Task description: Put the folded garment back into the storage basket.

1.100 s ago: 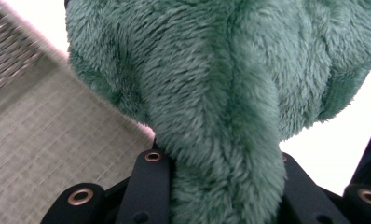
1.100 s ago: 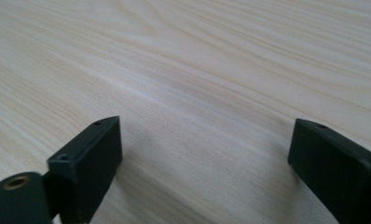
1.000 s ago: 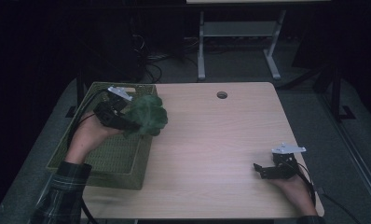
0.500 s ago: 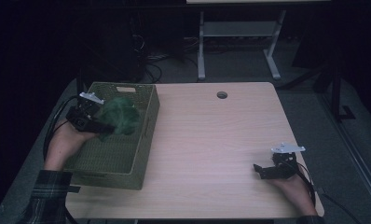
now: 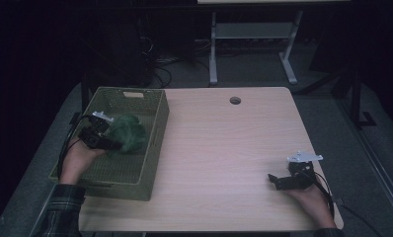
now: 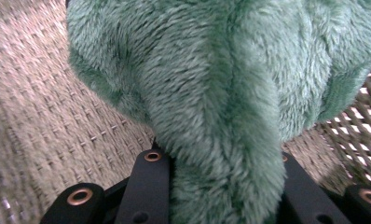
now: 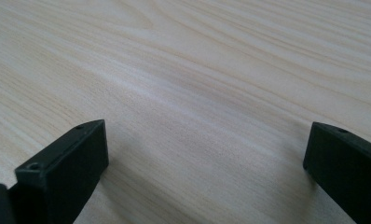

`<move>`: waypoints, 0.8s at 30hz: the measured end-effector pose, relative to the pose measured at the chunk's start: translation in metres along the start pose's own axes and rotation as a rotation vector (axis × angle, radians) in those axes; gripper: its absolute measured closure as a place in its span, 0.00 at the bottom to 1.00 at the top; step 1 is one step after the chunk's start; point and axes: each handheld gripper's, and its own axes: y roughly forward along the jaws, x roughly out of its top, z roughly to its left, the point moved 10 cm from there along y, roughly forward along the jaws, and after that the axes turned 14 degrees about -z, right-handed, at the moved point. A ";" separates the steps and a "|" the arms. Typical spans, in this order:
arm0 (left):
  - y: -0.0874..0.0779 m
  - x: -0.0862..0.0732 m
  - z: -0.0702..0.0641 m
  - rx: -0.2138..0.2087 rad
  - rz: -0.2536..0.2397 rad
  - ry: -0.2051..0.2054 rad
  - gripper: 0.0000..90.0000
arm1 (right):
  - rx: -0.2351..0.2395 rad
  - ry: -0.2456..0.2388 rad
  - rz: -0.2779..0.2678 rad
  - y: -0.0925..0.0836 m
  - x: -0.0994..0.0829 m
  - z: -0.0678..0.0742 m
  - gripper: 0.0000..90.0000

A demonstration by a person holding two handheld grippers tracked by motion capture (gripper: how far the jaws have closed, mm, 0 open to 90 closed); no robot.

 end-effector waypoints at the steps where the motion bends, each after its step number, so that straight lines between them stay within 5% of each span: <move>1: 0.003 -0.002 0.000 0.001 0.006 0.000 0.80 | 0.000 -0.002 0.001 0.000 0.000 0.000 0.00; 9: 0.025 -0.017 0.003 0.000 0.033 -0.011 0.80 | 0.000 0.000 0.000 0.000 0.000 0.000 0.00; 18: 0.030 -0.022 0.004 0.002 0.062 -0.012 0.76 | -0.001 0.001 0.000 0.000 0.000 0.000 0.00; 24: 0.033 -0.025 0.005 0.000 0.077 -0.013 0.57 | 0.000 0.002 0.000 0.000 0.000 0.000 0.00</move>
